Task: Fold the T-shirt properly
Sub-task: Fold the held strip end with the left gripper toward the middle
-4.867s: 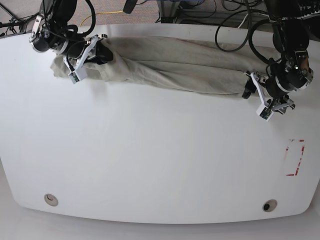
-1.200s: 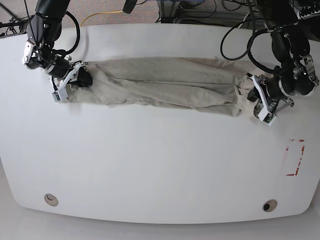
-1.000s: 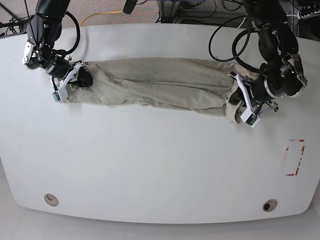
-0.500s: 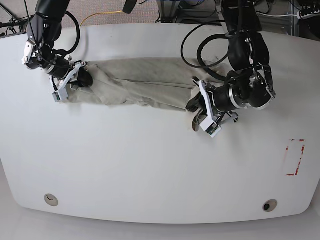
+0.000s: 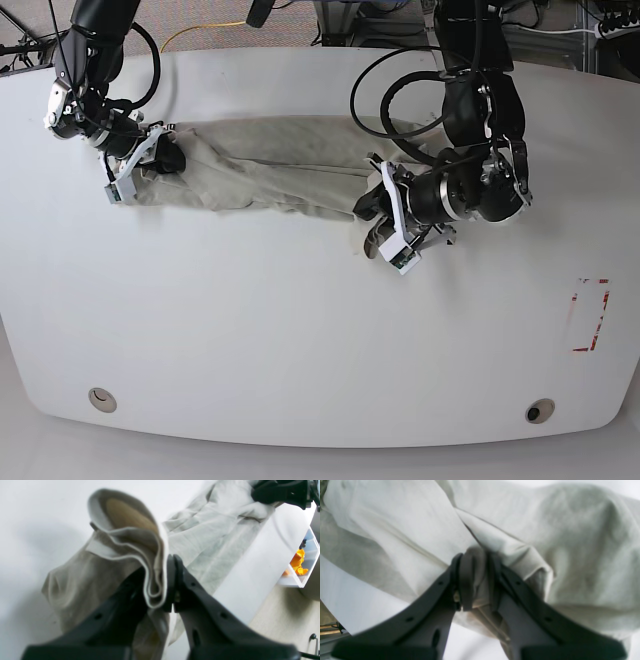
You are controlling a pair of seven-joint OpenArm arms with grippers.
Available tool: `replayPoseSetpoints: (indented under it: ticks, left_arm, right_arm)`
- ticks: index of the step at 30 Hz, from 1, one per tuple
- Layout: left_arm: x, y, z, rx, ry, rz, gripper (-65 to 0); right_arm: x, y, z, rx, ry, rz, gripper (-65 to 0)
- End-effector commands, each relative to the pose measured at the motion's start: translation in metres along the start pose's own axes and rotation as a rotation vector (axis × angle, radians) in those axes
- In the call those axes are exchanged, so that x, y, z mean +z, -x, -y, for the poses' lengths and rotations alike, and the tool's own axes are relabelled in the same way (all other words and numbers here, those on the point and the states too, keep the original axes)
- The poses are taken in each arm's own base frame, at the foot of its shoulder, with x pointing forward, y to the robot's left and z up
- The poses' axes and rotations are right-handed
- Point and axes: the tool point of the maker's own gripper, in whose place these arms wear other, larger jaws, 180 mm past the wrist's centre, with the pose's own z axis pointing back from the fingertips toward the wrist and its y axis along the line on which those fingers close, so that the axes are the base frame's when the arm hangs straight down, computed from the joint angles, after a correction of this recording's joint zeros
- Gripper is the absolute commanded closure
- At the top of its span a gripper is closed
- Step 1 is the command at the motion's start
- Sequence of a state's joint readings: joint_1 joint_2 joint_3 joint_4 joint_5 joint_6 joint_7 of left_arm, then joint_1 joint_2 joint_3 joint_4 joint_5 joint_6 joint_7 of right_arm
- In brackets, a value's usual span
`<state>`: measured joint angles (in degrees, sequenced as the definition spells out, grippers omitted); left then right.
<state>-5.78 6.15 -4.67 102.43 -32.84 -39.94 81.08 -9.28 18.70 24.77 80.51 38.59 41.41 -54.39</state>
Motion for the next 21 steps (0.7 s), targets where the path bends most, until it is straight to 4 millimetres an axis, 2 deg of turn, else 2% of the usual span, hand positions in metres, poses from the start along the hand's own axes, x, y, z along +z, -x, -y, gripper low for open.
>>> replayPoseSetpoints:
  ticks: [1, 5, 8, 15, 17, 19, 21]
  left_arm:
    - [0.001, -0.021, 0.006, -0.038, 0.017, 0.056, -9.9]
    - [0.0, -0.022, 0.009, -0.051, 0.025, 0.054, -27.8]
    - [-0.001, -0.024, 0.011, -0.054, 0.029, 0.058, -35.8]
    - [0.006, -0.049, 0.03, -0.073, 0.079, 0.157, -37.4]
    - [0.008, -0.053, 0.029, -0.082, 0.077, 0.166, -37.4]
    - [0.01, -0.048, 0.02, -0.082, 0.042, 0.145, -37.2]
    - [0.016, -0.036, -0.001, -0.071, -0.035, 0.099, -37.1]
  right_arm:
    - [0.003, 0.03, 0.014, 0.007, 0.07, -0.15, -10.1]
    - [0.003, 0.03, 0.014, 0.007, 0.07, -0.15, -10.1]
    - [0.003, 0.03, 0.014, 0.007, 0.07, -0.15, -10.1]
    - [0.003, 0.03, 0.014, 0.007, 0.07, -0.15, -10.1]
    - [0.003, 0.03, 0.014, 0.007, 0.07, -0.148, -10.1]
    - [0.002, 0.027, 0.014, 0.01, 0.07, -0.143, -10.1]
    - [0.002, 0.026, 0.014, 0.011, 0.07, -0.141, -10.1]
